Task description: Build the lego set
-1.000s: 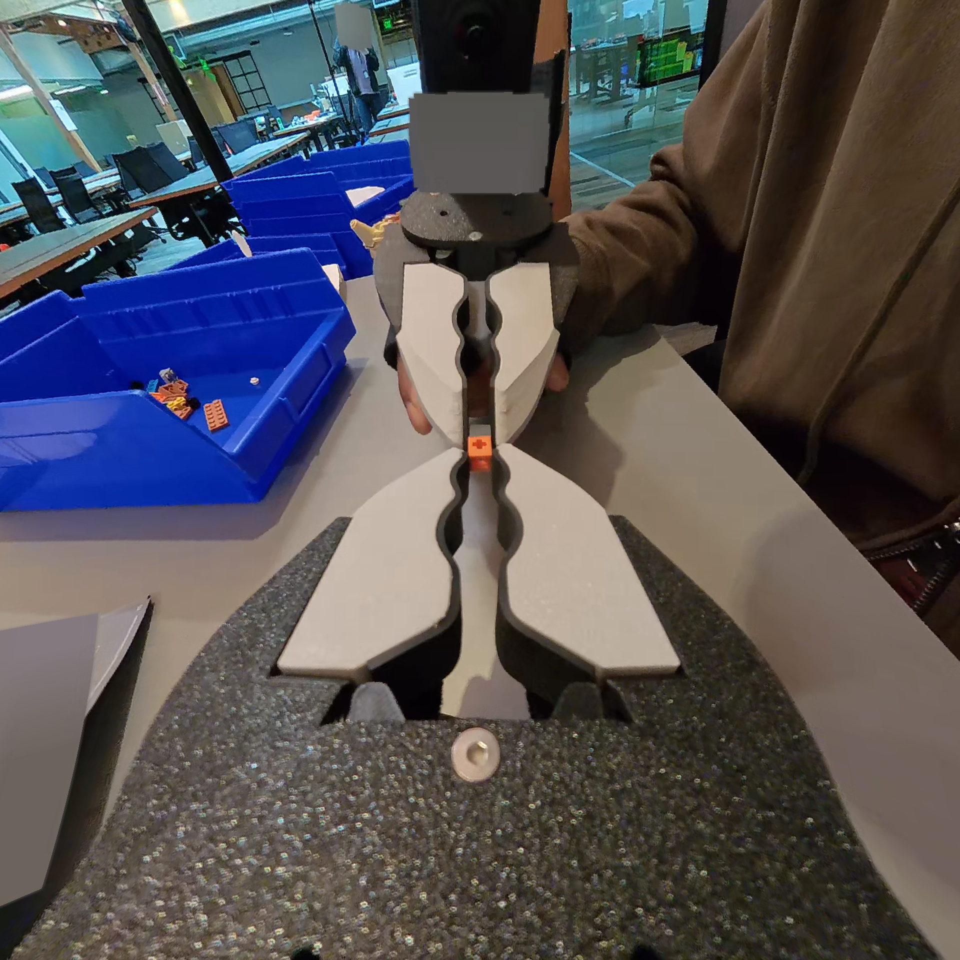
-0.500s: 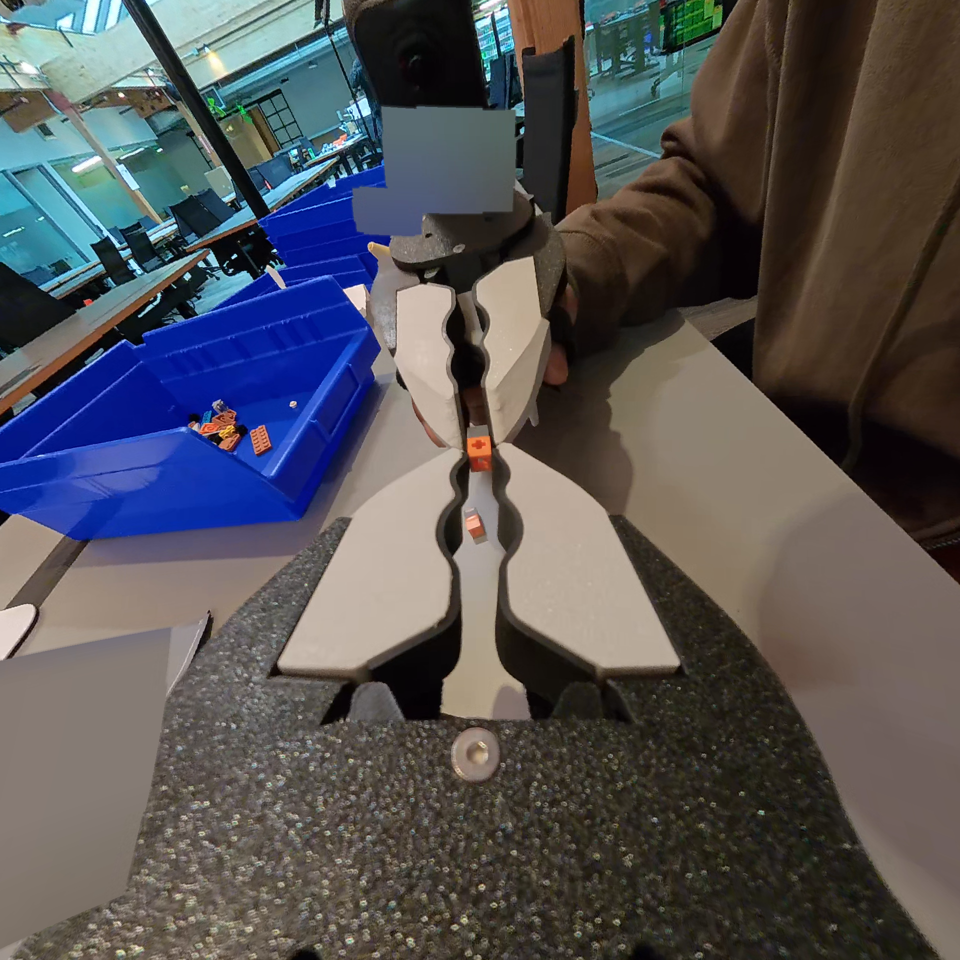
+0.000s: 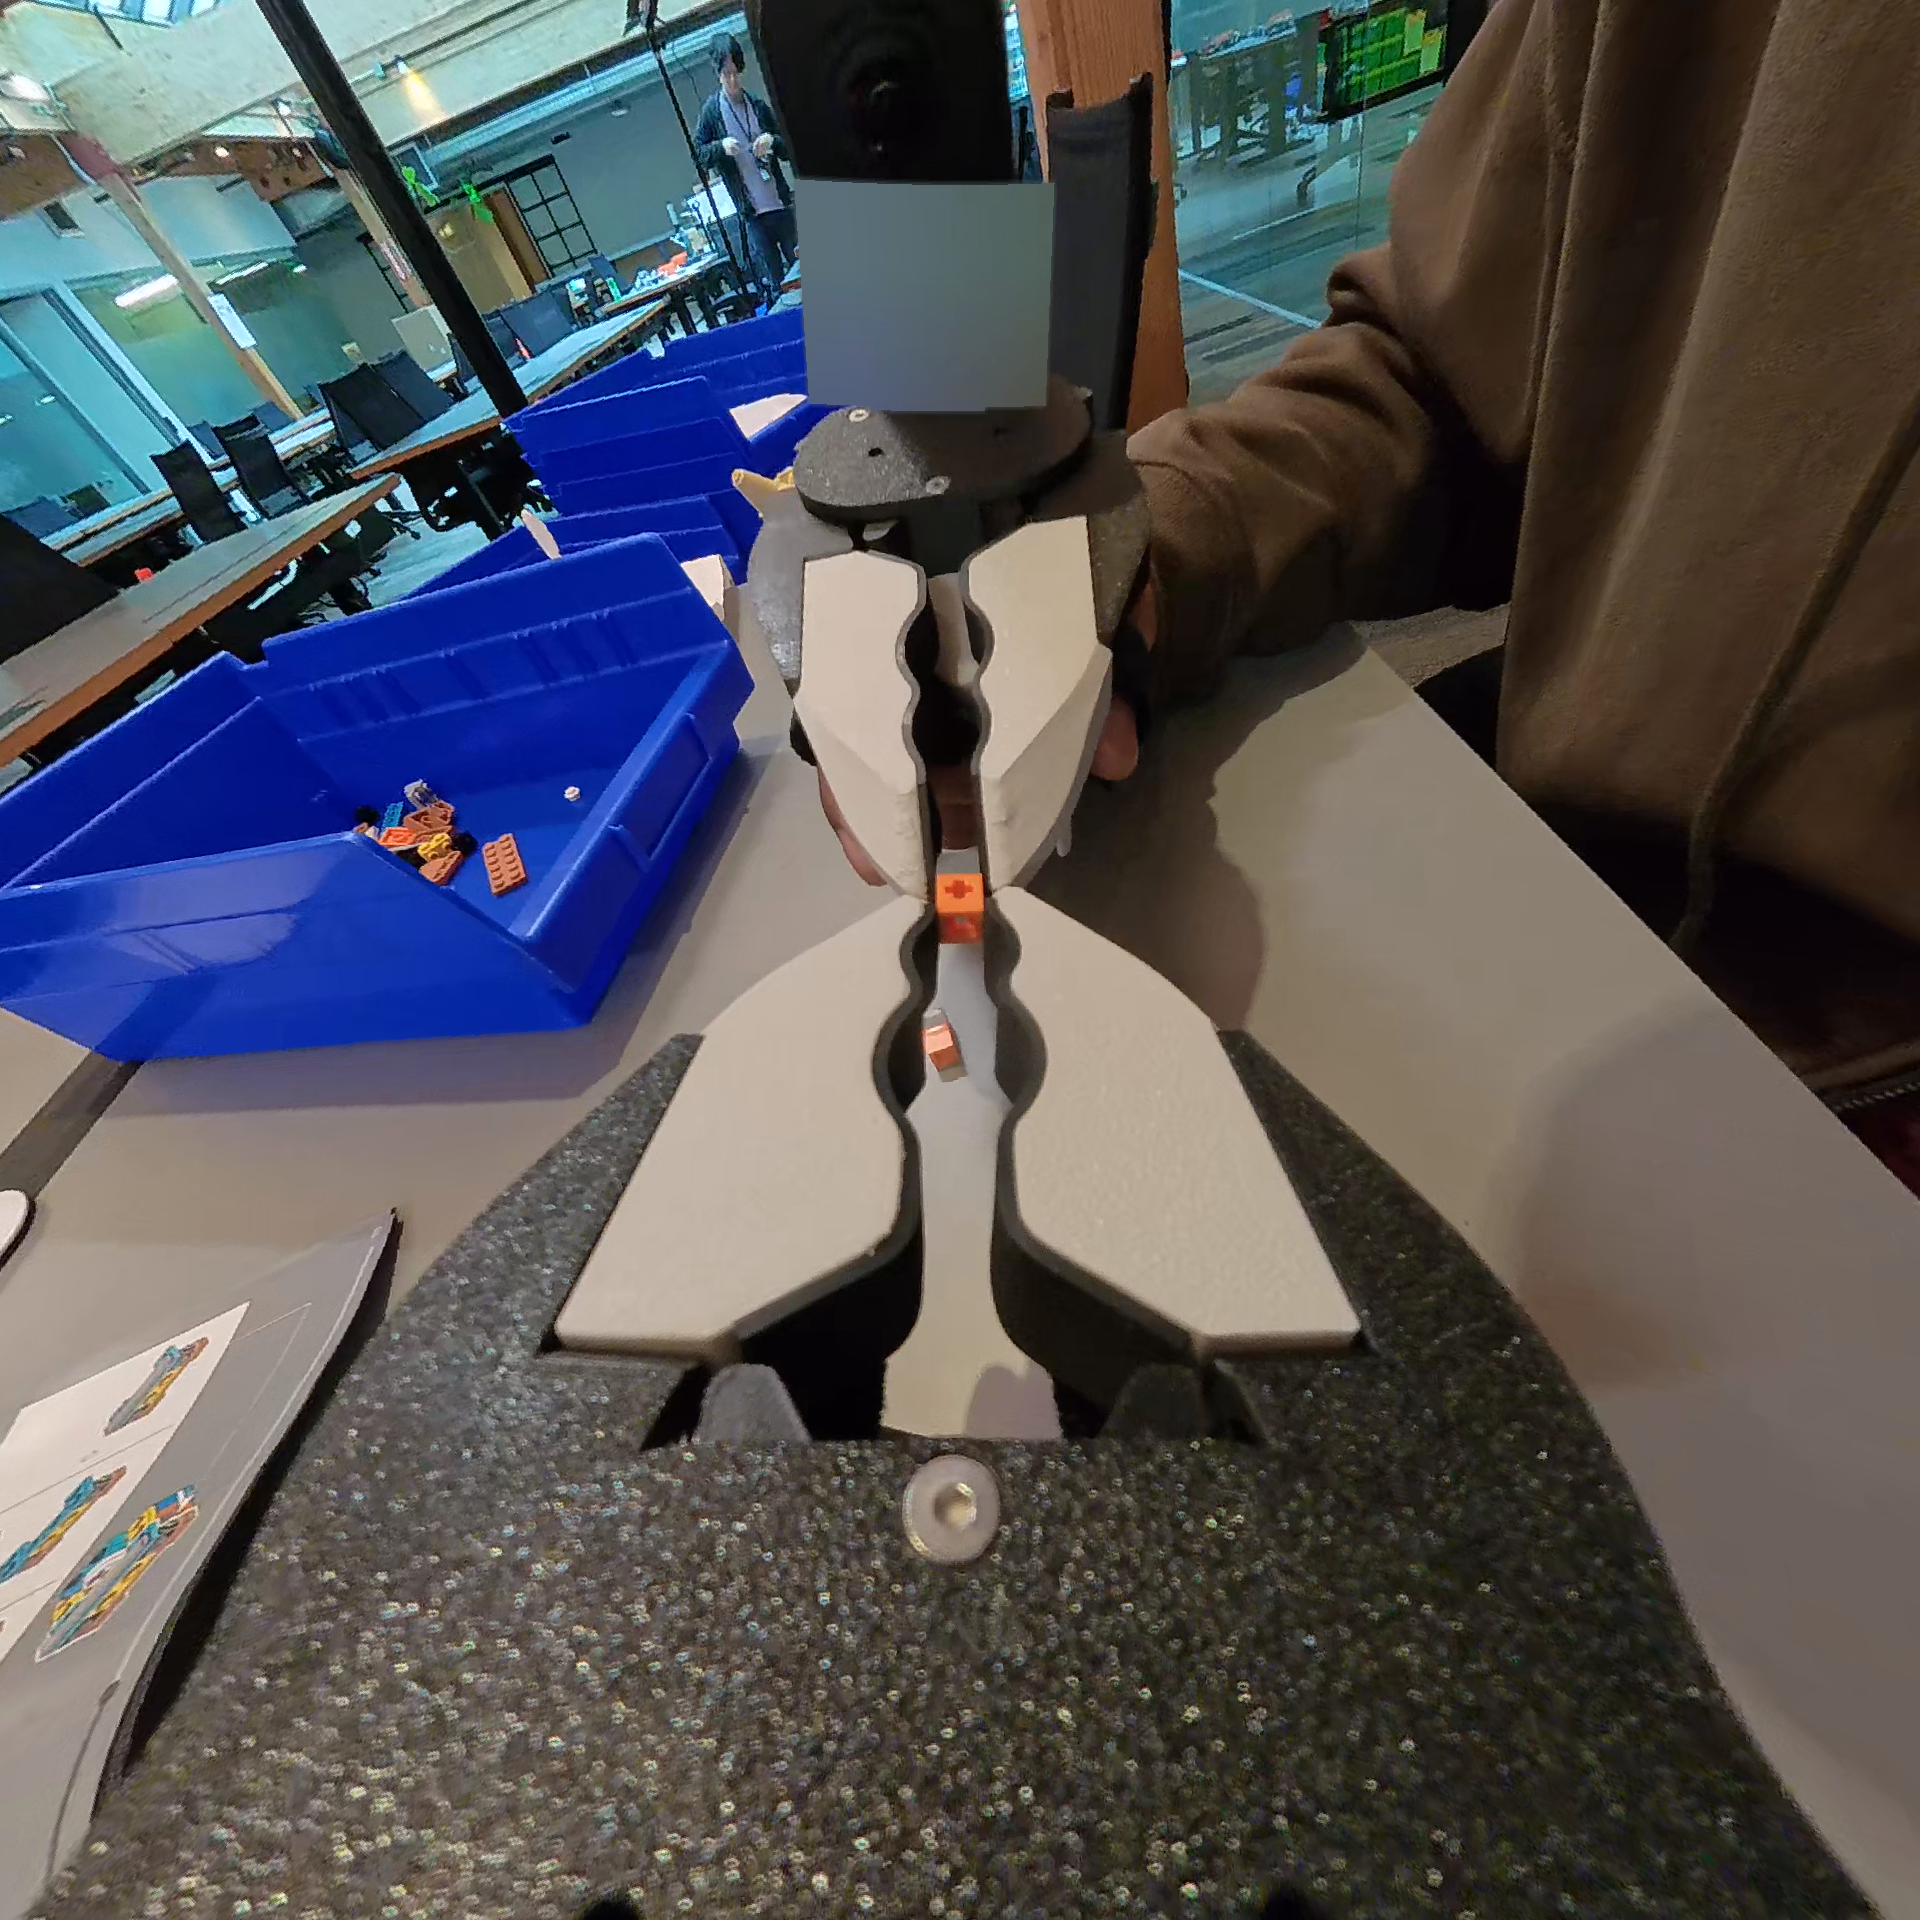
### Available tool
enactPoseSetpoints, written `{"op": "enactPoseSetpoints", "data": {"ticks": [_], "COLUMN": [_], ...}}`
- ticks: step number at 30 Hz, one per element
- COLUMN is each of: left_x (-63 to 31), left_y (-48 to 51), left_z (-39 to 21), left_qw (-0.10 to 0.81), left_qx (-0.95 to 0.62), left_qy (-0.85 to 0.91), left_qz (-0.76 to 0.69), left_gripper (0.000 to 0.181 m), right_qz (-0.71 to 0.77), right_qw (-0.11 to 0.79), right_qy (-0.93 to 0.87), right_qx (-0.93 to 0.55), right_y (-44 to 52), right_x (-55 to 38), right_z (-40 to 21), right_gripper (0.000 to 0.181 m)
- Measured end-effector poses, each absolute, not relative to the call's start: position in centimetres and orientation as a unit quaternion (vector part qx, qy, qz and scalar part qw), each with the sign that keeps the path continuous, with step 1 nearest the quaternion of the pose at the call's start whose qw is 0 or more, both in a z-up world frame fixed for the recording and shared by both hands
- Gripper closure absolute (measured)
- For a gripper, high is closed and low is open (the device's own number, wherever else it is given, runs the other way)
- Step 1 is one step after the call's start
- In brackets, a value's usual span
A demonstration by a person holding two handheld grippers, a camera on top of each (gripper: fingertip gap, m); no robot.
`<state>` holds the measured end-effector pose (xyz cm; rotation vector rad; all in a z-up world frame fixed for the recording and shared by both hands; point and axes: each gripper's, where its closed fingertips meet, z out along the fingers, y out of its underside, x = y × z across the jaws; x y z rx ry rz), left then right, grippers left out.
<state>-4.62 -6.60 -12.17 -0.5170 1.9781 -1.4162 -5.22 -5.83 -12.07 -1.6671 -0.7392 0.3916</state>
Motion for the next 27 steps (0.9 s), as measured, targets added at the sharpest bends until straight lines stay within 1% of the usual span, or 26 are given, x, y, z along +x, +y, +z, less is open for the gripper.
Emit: {"op": "enactPoseSetpoints", "data": {"ticks": [18,22,24,27], "left_x": [-4.5,-4.2,-3.9,-2.8], "left_y": [-6.5,-5.9,-5.3,-3.7], "left_z": [-12.2,-12.6,-13.1,-14.7], "left_qw": [0.293,0.292,0.288,0.267], "left_qx": [-0.220,-0.238,-0.257,-0.335], "left_qy": [0.746,0.750,0.755,0.756], "left_qz": [-0.556,-0.544,-0.530,-0.495], "left_gripper": [0.173,0.173,0.173,0.173], "right_qz": [0.159,0.128,0.108,0.090], "right_qw": [0.601,0.602,0.594,0.578], "right_qy": [-0.318,-0.313,-0.304,-0.281], "right_qx": [-0.716,-0.724,-0.737,-0.761], "right_y": [-5.7,-5.2,-4.9,-4.4], "right_x": [-5.1,-4.5,-3.6,-2.1], "right_z": [-12.1,-12.3,-12.6,-13.4], "right_gripper": [0.174,0.172,0.165,0.163]}}
